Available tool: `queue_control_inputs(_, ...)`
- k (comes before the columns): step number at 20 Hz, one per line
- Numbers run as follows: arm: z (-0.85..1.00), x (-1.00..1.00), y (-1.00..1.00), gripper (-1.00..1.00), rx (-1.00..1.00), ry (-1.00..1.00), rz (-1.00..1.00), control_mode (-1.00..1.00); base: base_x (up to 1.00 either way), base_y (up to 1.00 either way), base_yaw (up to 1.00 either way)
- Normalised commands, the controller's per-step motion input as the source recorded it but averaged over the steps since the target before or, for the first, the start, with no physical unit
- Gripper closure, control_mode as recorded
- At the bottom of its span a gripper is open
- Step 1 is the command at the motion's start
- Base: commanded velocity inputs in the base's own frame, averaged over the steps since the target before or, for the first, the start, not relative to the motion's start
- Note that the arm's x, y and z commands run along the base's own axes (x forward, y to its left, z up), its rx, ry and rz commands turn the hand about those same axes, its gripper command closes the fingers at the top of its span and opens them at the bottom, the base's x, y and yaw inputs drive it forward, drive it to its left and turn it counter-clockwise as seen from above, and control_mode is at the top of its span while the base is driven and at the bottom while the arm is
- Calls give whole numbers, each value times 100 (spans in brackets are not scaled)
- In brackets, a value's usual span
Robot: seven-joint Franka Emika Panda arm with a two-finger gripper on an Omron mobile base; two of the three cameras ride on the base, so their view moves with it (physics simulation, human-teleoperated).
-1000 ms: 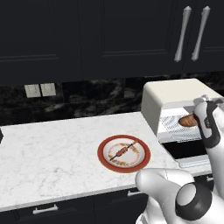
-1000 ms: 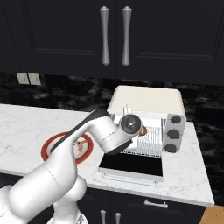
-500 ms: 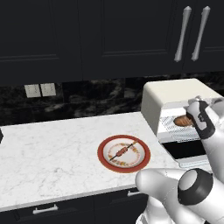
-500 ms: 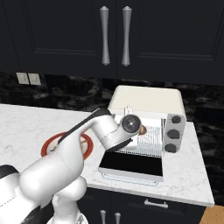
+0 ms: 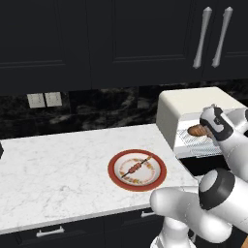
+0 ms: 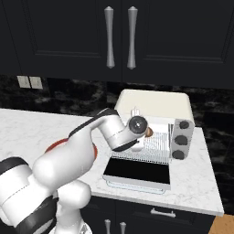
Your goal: Pick up the kebab skewer and baguette bread, and place them inside the toaster oven. Close the toaster oven door and start by setting the timer.
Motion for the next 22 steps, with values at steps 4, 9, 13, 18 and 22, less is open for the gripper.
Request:
queue_control_inputs(4,-4,28,0,100,1,0,0,-100,0,0,0)
queue_control_inputs(9,-11,25,-2,100,1,0,0,-100,0,0,0)
queue_control_inputs(13,-16,17,-10,100,2,0,0,-100,0,0,0)
queue_control_inputs(18,-15,16,-15,100,4,0,0,-100,0,0,0)
queue_control_inputs(22,-13,16,-12,100,3,0,0,-100,0,0,0)
